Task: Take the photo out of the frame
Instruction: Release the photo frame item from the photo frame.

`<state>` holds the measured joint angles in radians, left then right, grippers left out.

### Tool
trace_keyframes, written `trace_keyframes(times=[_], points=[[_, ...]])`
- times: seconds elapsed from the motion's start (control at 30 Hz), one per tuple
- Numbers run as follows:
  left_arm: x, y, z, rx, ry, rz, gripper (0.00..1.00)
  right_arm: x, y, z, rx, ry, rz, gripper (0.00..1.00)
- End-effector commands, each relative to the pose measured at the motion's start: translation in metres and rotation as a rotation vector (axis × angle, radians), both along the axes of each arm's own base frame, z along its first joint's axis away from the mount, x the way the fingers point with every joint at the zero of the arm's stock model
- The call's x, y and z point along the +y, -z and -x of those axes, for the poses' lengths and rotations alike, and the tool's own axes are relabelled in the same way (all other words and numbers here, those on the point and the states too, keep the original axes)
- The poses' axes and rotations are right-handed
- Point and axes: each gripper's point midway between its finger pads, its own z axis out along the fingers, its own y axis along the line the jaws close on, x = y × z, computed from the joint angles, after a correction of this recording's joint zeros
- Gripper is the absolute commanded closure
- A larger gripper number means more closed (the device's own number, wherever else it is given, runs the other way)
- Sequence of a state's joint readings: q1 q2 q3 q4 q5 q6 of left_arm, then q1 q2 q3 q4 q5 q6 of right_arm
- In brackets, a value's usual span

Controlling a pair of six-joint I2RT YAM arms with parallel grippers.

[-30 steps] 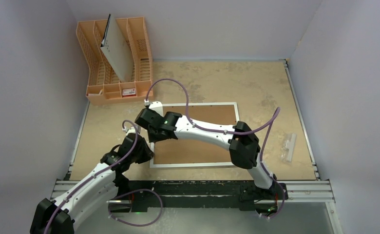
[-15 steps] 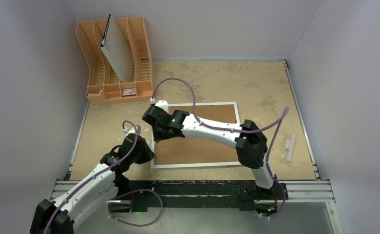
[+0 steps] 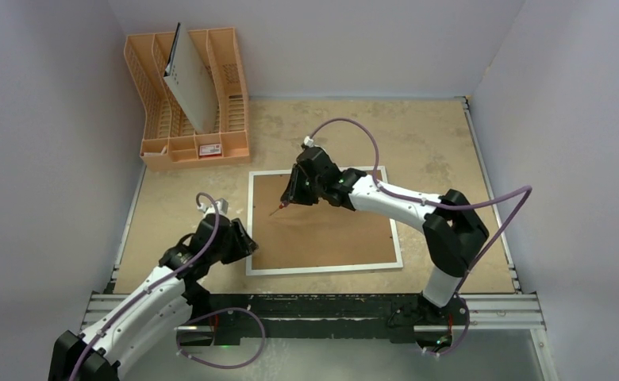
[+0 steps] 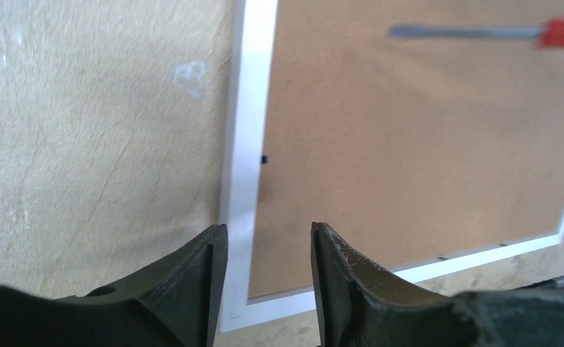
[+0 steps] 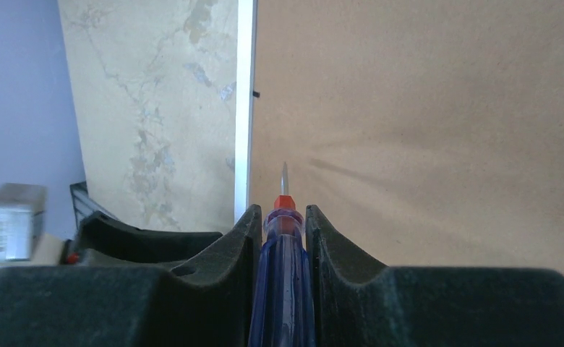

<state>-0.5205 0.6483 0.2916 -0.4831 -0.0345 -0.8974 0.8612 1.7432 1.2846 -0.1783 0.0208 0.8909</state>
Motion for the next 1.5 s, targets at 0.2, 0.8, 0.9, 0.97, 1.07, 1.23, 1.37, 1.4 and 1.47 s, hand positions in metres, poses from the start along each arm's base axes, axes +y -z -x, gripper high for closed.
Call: trace_keyframes(times=[0.2,0.8,0.9,0.97,1.07,1.23,1.37,1.4,1.47], points=[[0.004,-0.075,-0.045,-0.206,-0.026,-0.071,0.37,0.008,-0.019,-0.005,-0.007,-0.079,-0.289,1.00],[0.016,-0.061,-0.106,-0.202,0.065,0.022,0.33,0.019,-0.002,-0.031,-0.011,-0.177,-0.341,1.00],[0.012,-0.052,-0.108,-0.187,0.083,0.052,0.35,0.021,0.003,-0.034,-0.022,-0.198,-0.353,1.00],[0.014,-0.045,-0.109,-0.171,0.081,0.054,0.37,0.022,0.005,-0.036,-0.036,-0.213,-0.364,1.00],[0.017,-0.033,-0.107,-0.152,0.074,0.066,0.39,0.022,0.007,-0.040,-0.075,-0.233,-0.366,1.00],[0.018,-0.013,-0.103,-0.110,0.080,0.081,0.46,0.028,0.007,-0.047,-0.139,-0.274,-0.394,1.00],[0.021,-0.003,-0.101,-0.092,0.081,0.076,0.47,0.028,0.012,-0.054,-0.170,-0.283,-0.381,1.00],[0.021,0.000,-0.099,-0.082,0.085,0.077,0.47,0.028,0.013,-0.055,-0.176,-0.284,-0.373,1.00],[0.021,0.002,-0.102,-0.097,0.093,0.074,0.47,0.027,0.019,-0.057,-0.191,-0.289,-0.355,1.00]])
